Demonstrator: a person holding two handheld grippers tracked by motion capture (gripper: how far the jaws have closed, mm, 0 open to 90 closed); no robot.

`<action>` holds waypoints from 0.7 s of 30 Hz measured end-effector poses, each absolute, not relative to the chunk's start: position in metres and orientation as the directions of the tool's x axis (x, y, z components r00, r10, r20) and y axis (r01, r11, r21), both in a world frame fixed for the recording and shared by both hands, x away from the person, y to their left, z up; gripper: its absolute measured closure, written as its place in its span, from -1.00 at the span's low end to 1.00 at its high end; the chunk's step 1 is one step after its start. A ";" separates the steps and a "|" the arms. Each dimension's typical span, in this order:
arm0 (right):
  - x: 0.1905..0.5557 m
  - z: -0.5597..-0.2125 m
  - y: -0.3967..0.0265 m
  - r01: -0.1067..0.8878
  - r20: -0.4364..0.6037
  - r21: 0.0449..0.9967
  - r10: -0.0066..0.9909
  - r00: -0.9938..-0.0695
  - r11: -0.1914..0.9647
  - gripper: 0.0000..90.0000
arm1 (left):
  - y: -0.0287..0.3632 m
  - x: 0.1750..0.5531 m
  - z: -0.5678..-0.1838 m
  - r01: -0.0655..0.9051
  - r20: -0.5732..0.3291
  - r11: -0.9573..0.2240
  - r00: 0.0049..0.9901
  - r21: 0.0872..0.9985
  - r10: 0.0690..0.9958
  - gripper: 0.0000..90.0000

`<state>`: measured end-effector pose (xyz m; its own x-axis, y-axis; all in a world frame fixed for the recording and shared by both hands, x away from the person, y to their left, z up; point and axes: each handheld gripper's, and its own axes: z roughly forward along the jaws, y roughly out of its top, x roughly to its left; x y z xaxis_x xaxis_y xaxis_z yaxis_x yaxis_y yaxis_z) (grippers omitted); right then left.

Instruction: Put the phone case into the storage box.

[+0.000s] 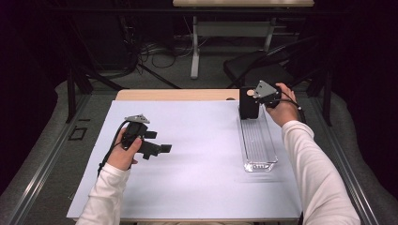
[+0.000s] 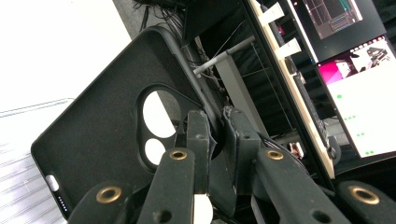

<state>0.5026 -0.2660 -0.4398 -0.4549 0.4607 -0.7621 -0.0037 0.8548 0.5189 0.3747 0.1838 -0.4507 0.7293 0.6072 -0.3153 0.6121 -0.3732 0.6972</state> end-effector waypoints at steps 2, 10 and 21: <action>0.502 -0.439 -0.266 -0.012 -0.768 0.516 0.456 -0.450 0.856 0.81 | 0.184 0.375 -0.451 0.612 -0.316 -0.373 0.730 0.697 0.607 -0.89; 0.502 -0.440 -0.265 -0.022 -0.770 0.520 0.458 -0.444 0.854 0.81 | 0.184 0.375 -0.450 0.612 -0.315 -0.374 0.730 0.697 0.607 -0.89; 0.499 -0.446 -0.274 -0.012 -0.761 0.539 0.481 -0.435 0.842 0.81 | 0.184 0.375 -0.451 0.613 -0.315 -0.376 0.730 0.695 0.607 -0.89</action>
<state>0.4990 -0.2737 -0.4463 -0.4351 0.4810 -0.7612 -0.0123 0.8421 0.5392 0.3750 0.1837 -0.4510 0.7296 0.6068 -0.3154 0.6129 -0.3757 0.6951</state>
